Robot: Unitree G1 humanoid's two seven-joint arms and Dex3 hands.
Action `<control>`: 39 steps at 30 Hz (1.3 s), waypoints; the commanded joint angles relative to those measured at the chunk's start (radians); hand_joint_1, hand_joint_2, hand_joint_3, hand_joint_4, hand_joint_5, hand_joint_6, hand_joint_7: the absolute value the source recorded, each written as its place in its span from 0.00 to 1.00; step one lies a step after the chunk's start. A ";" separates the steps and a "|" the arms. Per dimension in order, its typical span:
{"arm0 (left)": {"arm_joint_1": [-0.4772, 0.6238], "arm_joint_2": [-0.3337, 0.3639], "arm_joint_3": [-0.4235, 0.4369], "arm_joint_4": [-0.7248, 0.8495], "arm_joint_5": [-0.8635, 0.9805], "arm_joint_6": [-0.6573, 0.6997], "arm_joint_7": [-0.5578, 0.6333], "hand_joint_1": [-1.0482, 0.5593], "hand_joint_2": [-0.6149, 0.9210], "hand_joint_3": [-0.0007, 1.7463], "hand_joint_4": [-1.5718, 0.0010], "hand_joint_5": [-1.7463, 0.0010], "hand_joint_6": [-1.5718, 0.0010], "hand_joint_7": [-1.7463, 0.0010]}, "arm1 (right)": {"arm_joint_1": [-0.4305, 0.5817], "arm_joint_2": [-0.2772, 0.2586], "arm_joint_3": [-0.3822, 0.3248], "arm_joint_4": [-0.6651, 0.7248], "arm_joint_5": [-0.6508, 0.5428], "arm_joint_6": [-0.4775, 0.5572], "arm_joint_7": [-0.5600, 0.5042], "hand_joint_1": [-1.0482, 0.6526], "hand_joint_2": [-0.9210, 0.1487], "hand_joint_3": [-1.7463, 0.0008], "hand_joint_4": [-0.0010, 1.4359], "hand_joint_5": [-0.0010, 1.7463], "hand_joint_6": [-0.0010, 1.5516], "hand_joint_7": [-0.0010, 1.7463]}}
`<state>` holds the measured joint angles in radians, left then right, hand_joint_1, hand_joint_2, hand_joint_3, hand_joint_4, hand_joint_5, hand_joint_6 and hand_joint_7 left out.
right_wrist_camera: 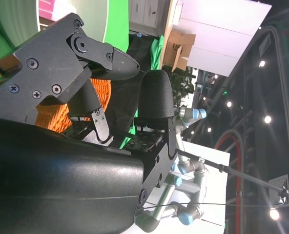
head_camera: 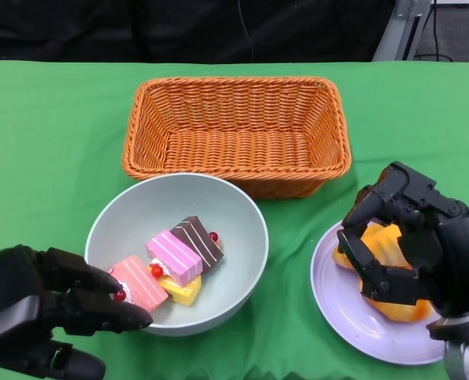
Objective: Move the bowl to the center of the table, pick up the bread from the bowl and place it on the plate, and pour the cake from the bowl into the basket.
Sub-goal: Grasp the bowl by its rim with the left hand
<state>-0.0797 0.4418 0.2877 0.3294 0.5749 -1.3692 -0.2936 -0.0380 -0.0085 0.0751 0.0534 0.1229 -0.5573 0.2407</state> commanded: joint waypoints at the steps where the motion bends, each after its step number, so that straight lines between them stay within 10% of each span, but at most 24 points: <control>1: 0.013 0.018 -0.007 -0.044 0.061 0.055 0.054 0.26 1.00 0.12 0.36 0.90 0.41 0.98 | 0.010 0.006 0.001 -0.022 -0.021 -0.010 -0.016 0.46 0.51 0.36 0.48 0.95 0.39 0.85; 20: 0.019 0.111 -0.231 -0.207 0.217 0.405 0.162 0.28 1.00 0.10 0.37 0.84 0.42 0.99 | 0.031 0.017 0.019 -0.028 -0.029 -0.064 -0.017 0.45 0.56 0.31 0.48 0.96 0.39 0.86; 26: -0.003 0.137 -0.311 -0.238 0.243 0.485 0.160 0.26 1.00 0.11 0.53 0.52 0.37 0.99 | 0.030 0.023 0.020 -0.021 -0.039 -0.082 -0.024 0.45 0.56 0.32 0.48 0.97 0.39 0.86; 39: -0.075 0.176 -0.468 -0.213 0.251 0.591 0.131 0.22 1.00 0.12 0.51 0.48 0.33 0.98 | 0.030 0.036 0.023 -0.010 -0.047 -0.101 -0.030 0.44 0.53 0.35 0.48 0.97 0.39 0.86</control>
<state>-0.1471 0.5977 -0.1629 0.1047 0.8247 -0.7927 -0.1456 -0.0109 0.0269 0.1017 0.0375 0.0699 -0.6461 0.2202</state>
